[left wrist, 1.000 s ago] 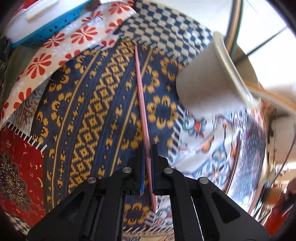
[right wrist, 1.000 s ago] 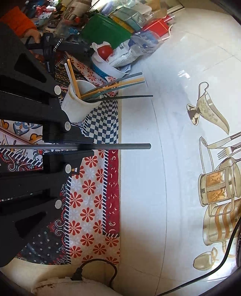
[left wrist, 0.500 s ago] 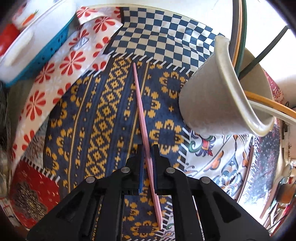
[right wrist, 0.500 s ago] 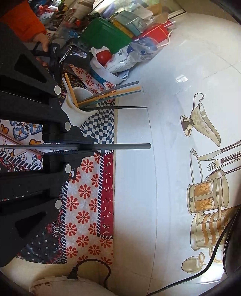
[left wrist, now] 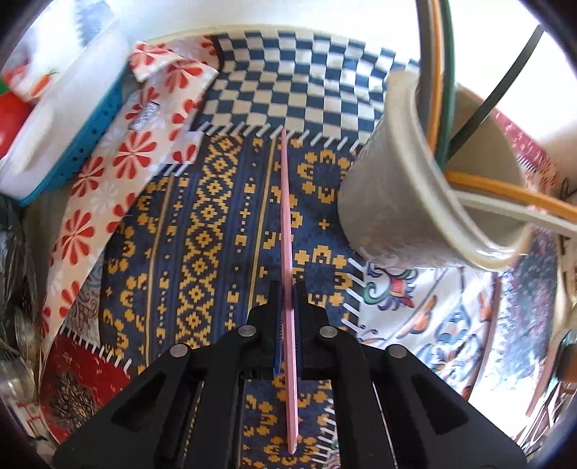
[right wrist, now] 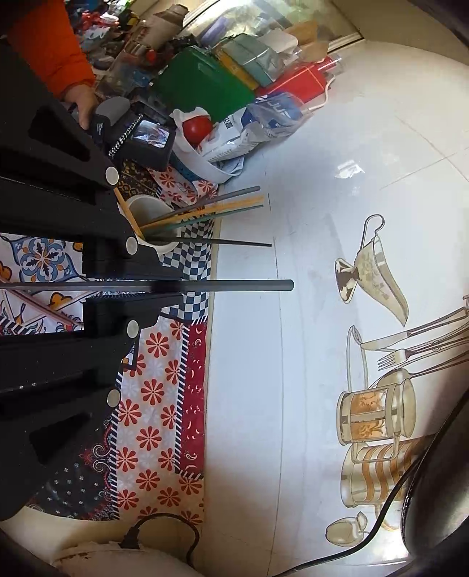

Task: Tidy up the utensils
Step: 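Regrip the pink stick upright in the left tool and raise it above the cup, then lower the pink stick into the cup with the left tool while the right tool lowers the dark stick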

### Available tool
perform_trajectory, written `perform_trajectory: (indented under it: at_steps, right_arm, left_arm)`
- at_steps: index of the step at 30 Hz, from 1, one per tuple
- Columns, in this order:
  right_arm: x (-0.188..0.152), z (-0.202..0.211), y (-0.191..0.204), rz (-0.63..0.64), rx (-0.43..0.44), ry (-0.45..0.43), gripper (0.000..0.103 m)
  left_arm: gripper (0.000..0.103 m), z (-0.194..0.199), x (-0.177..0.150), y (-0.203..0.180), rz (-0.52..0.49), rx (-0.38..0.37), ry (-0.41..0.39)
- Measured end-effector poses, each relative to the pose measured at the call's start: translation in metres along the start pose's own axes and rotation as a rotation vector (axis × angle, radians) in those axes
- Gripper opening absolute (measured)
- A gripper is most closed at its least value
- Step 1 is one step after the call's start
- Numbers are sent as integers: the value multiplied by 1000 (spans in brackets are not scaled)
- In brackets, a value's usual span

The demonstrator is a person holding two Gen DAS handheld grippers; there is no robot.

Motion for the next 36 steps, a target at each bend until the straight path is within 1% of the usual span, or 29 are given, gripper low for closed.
perform_trajectory:
  at_steps: [1,2,4,8,12,16,22,28,32,36]
  right_arm:
    - [2,2,1,4,0,-7,5]
    - [4,3,3,9,2,-16,5]
    - [9,6,6,16,1,-32,5]
    - [16,8,12,17,13,-57,5]
    - [21,6,17,28,15,-68,5]
    - [28,3,22,37,17,-80,5]
    - [45,0,30,58,20,-112,5]
    - [67,-5,49,101,38,-167,5]
    - [80,-14,60,129,46,-201,5]
    - [93,-27,68,158,62,-215,5]
  left_arm:
    - [4,8,1,1,11,-9,-17]
    - [4,17,-2,11,16,-17,-37]
    - [4,39,1,13,19,-25,-89]
    - [4,95,7,9,10,-55,-210]
    - [4,142,2,10,-3,-86,-317]
    - [4,178,0,13,-5,-118,-406]
    - [4,228,9,11,-12,-163,-527]
    - [4,255,24,5,-13,-207,-603]
    - [4,261,32,0,-12,-231,-611]
    - [4,254,38,-6,-19,-243,-597]
Point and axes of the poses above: each gripper's, at about its wrist camera, not at the fingertips, and z roughly against the way its jaws point, y to its left, x to its top, the point moved 8 cm from there along -z, roughly the way its jaws point, and after that the axes turned 12 degrees about z, right-handed, at the moved point
